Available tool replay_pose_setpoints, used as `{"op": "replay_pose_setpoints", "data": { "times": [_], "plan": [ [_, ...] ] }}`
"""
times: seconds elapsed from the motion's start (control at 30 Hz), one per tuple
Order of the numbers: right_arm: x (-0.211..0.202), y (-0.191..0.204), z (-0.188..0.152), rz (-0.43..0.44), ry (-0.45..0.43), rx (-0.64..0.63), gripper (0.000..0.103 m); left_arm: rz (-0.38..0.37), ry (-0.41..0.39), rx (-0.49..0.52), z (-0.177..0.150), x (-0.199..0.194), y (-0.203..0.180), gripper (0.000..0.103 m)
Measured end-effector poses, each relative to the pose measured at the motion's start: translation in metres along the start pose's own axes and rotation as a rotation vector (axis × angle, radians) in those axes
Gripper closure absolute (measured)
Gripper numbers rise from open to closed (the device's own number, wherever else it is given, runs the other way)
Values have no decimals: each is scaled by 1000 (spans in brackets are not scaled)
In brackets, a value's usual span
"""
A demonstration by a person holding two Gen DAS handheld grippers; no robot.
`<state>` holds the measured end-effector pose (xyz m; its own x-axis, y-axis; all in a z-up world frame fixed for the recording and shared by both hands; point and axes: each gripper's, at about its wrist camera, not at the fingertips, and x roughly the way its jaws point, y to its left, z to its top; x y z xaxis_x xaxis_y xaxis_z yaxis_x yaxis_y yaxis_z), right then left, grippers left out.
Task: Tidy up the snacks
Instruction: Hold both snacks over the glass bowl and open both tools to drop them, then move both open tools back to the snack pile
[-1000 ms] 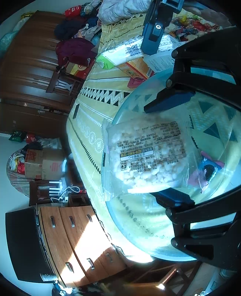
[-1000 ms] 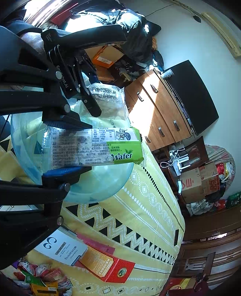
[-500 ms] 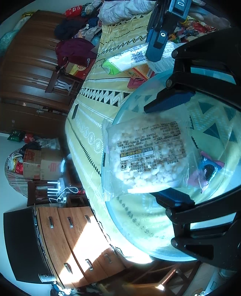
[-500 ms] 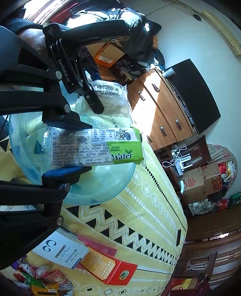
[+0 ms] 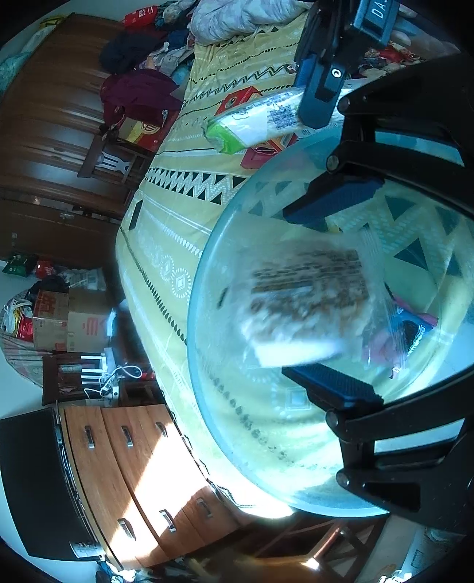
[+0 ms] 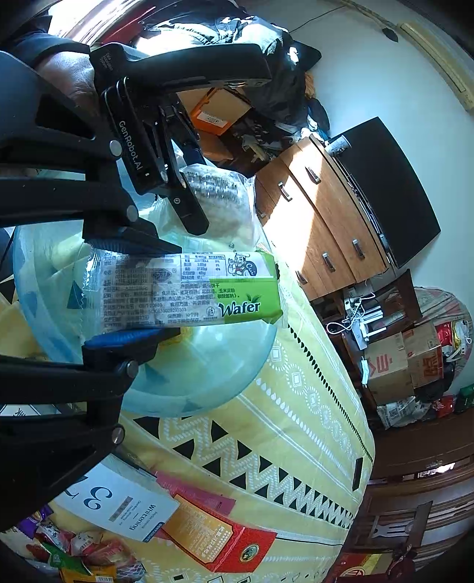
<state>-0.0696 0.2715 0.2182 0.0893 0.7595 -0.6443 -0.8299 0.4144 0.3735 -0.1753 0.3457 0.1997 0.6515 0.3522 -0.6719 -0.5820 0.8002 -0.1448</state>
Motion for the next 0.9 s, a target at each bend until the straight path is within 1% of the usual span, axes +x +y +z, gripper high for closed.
{"op": "replay_pose_setpoints", "data": {
  "times": [0.07, 0.17, 0.27, 0.33, 0.37, 0.4, 0.53, 0.6, 0.63, 0.67, 0.7, 0.73, 0.77, 0.83, 0.9],
  "plan": [
    [4, 1, -2, 2, 15, 1, 63, 6, 0, -5, 0, 0, 2, 16],
    [8, -1, -3, 3, 20, 8, 57, 15, 1, -8, 0, 1, 2, 13],
    [11, -1, -4, 10, 26, 12, 57, 16, 5, -10, 0, 2, 3, 13],
    [12, 1, -3, 10, 28, 7, 51, 18, 0, -16, -1, 1, 5, 10],
    [10, 3, -3, 7, 24, 6, 42, 20, -2, -20, 0, 0, 6, 7],
    [8, 5, -2, 5, 20, 5, 35, 21, -5, -24, 0, -1, 6, 5],
    [-15, 16, -3, -22, -26, -40, 35, 11, -13, -45, -2, -9, 9, 4],
    [-44, 25, -10, -58, -90, -86, 35, 2, -25, -48, -4, -16, 9, 4],
    [-67, 30, -20, -82, -139, -116, 35, -3, -35, -43, -5, -21, 8, 4],
    [-84, 33, -28, -99, -175, -135, 32, -7, -45, -37, -6, -25, 6, 4],
    [-106, 35, -43, -126, -217, -152, 24, -17, -58, -31, -7, -32, 4, 4],
    [-124, 35, -57, -149, -248, -158, 21, -30, -71, -29, -9, -38, 0, 4],
    [-139, 35, -71, -169, -269, -161, 17, -46, -88, -19, -11, -45, -5, 4],
    [-171, 29, -108, -241, -298, -150, 17, -58, -122, 16, -15, -58, -17, 4],
    [-193, 17, -142, -295, -309, -108, 16, -66, -141, 49, -21, -68, -31, 4]
  ]
}}
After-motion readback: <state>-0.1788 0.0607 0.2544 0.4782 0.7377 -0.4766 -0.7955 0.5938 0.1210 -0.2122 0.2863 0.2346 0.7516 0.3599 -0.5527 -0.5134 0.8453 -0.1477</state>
